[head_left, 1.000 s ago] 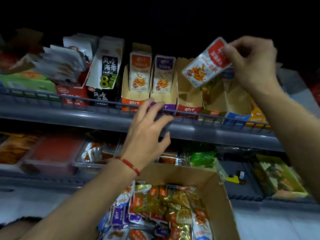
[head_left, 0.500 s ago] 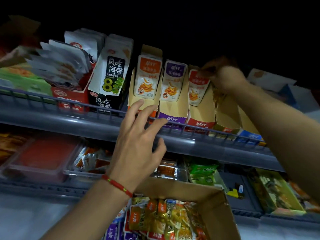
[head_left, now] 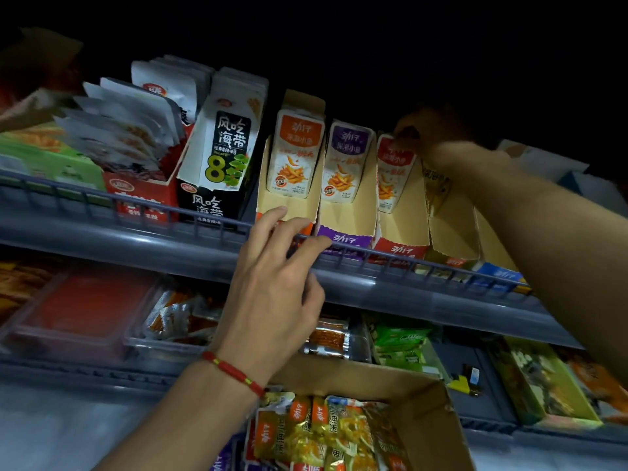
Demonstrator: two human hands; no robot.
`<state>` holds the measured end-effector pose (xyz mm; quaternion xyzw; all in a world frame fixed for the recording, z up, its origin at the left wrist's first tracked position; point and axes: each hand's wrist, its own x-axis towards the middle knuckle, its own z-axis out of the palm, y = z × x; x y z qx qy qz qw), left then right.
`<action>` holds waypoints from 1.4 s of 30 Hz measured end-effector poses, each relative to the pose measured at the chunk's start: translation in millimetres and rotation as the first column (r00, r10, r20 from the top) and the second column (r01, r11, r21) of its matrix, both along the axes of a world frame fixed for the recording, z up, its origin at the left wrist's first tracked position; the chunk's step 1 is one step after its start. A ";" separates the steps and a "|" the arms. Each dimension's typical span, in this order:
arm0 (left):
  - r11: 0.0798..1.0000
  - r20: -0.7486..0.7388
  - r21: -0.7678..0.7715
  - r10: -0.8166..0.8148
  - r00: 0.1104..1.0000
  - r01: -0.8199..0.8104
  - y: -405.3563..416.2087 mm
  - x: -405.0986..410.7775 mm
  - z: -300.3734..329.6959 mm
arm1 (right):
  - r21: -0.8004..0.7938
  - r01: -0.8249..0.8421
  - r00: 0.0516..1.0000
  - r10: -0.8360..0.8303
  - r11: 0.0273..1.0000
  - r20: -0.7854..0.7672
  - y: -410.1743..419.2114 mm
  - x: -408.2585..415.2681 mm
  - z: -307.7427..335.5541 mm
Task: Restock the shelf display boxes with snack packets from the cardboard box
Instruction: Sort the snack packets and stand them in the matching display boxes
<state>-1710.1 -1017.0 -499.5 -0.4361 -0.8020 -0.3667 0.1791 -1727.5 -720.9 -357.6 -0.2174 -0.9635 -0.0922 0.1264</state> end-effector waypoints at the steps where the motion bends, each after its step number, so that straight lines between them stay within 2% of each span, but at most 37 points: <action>1: 1.000 0.003 0.007 -0.002 1.000 0.002 0.1 -0.1 0.5 | 0.026 0.006 1.000 -0.005 1.000 -0.005 1.4 -0.3 -0.9; 4: 1.000 -0.003 0.023 -0.015 1.000 0.015 -0.5 0.0 0.1 | 0.134 0.051 0.999 -0.049 0.990 -0.017 2.3 4.7 -2.1; 6: 0.999 -0.014 0.031 -0.026 1.000 0.027 -2.4 0.3 -2.2 | 0.197 0.029 0.999 -0.022 0.980 -0.037 -0.8 18.0 -4.5; 8: 0.999 -0.034 0.023 -0.030 0.999 0.030 -6.6 0.3 -5.7 | 0.171 -0.046 0.984 0.074 0.984 -0.160 -6.2 39.0 -11.8; 10: 0.999 -0.060 0.022 -0.035 0.998 0.036 -13.3 0.9 -8.6 | 0.198 -0.144 0.931 0.201 0.970 -0.306 -12.7 63.1 -19.3; 12: 0.997 -0.071 0.037 -0.064 0.995 0.067 -21.6 4.4 -12.4 | 0.234 -0.234 0.889 0.305 0.944 -0.341 -29.0 92.2 -29.5; 15: 0.983 -0.027 -0.010 -0.181 0.983 0.181 -35.1 13.7 -25.4 | 0.116 -0.382 0.847 0.397 0.917 -0.354 -67.1 142.9 -62.0; 18: 0.937 0.134 -0.244 -0.225 0.965 0.252 -42.1 19.6 -56.1 | -0.078 -0.508 0.855 0.490 0.858 -0.171 -103.0 189.3 -112.9; 20: 0.827 0.244 -0.475 -0.203 0.948 0.300 -44.5 22.1 -81.2 | -0.190 -0.501 0.853 0.519 0.844 0.053 -114.6 206.8 -149.4; 22: 0.588 0.402 -0.695 -0.157 0.902 0.413 -44.8 30.2 -103.5 | -0.307 -0.414 0.828 0.495 0.857 0.262 -119.5 219.4 -183.2; 24: 0.368 0.467 -0.803 -0.101 0.879 0.469 -42.0 38.2 -124.6 | -0.403 -0.341 0.808 0.484 0.849 0.335 -120.9 229.5 -206.9; 26: 0.293 0.459 -0.841 -0.056 0.886 0.455 -38.2 42.8 -146.0 | -0.467 -0.306 0.815 0.482 0.830 0.322 -117.8 234.7 -218.7; 32: 0.321 0.358 -0.877 -0.064 0.932 0.359 -27.2 53.4 -185.5 | -0.574 -0.257 0.858 0.457 0.777 0.234 -108.4 229.8 -219.0; 38: 0.327 0.270 -0.895 -0.140 0.953 0.302 -23.9 52.4 -168.9 | -0.607 -0.215 0.858 0.445 0.766 0.258 -103.7 226.5 -224.8; 42: 0.503 0.145 -0.838 -0.164 0.976 0.209 -24.3 59.1 -138.8 | -0.707 -0.178 0.857 0.461 0.685 0.230 -102.9 222.7 -230.6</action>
